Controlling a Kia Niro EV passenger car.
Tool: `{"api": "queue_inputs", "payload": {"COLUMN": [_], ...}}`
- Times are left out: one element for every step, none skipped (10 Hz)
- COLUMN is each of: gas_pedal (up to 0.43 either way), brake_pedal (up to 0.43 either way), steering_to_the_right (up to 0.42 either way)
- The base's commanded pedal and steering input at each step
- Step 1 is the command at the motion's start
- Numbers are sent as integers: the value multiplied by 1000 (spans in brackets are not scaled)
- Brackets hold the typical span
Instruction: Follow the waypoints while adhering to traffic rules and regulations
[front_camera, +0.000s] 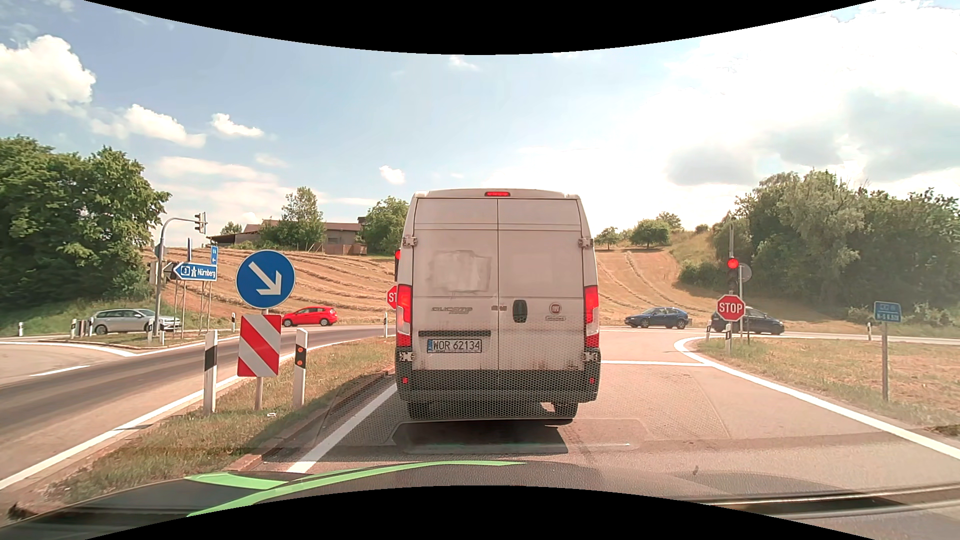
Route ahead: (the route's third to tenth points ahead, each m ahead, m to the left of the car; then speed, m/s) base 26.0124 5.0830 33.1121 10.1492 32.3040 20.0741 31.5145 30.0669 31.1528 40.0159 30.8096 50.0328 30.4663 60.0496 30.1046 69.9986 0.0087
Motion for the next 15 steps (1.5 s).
{"api": "queue_inputs", "payload": {"gas_pedal": [0,0,0,0,0,0,0,0,0,0,0,0,0,0,0], "brake_pedal": [323,323,323,323,323,323,323,323,323,323,323,323,323,323,323], "steering_to_the_right": [-2,-2,-2,-1,-2,-1,-2,-2,-2,-2,-2,-2,-2,-2,-2]}}
